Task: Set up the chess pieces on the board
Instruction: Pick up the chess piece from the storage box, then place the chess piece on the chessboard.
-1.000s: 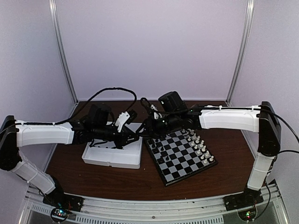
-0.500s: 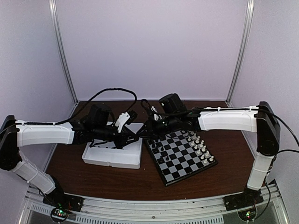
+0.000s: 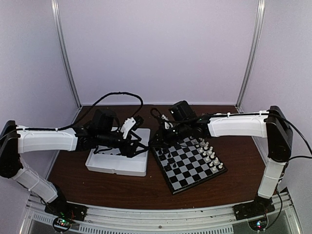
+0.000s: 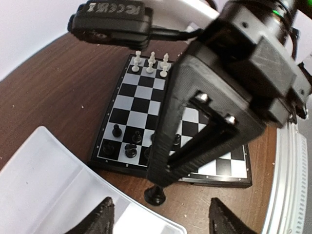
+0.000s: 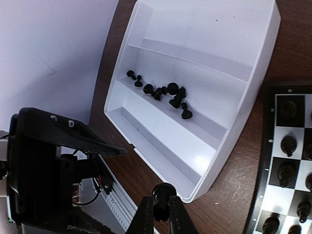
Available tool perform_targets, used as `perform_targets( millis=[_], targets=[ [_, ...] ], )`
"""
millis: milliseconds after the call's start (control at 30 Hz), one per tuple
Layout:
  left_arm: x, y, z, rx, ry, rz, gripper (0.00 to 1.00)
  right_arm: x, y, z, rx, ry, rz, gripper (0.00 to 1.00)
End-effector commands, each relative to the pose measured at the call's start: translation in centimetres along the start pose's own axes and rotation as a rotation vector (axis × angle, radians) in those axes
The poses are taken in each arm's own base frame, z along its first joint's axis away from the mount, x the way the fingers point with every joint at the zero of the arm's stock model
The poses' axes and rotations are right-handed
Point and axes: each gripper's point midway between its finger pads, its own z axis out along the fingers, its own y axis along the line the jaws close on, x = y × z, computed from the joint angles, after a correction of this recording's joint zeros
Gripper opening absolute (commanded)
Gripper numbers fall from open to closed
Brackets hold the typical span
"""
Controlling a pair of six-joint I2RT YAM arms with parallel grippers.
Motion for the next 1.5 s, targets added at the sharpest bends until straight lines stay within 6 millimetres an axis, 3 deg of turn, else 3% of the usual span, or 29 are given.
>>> perform_targets(
  millis=[0, 233, 367, 467, 600, 833, 1467],
  targets=[
    [-2.8, -1.2, -1.6, 0.028, -0.124, 0.048, 0.73, -0.3, -1.1, -2.8, 0.106, -0.03, -0.089, 0.04],
    [-2.6, 1.5, -2.8, -0.145, -0.102, 0.014, 0.73, 2.5, -4.5, -7.0, 0.292, -0.023, -0.185, 0.03],
    [-1.0, 5.5, -3.2, -0.37, 0.008, -0.073, 0.76, 4.8, -6.0, -8.5, 0.36, -0.018, -0.219, 0.04],
    [0.5, 8.2, -3.8, -0.479, 0.104, -0.16, 0.85, 7.2, -6.2, -8.3, 0.381, 0.021, -0.268, 0.05],
    [1.8, 9.7, -4.2, -0.515, 0.157, -0.219, 0.97, 10.2, -7.0, -8.0, 0.476, 0.074, -0.348, 0.05],
    [2.5, 10.8, -6.4, -0.632, 0.133, -0.262, 0.98, 14.0, -8.5, -7.0, 0.54, 0.131, -0.39, 0.05],
    [3.8, 12.1, -8.9, -0.777, 0.177, -0.27, 0.95, 14.4, -9.5, -4.3, 0.629, 0.156, -0.474, 0.05]
  ],
)
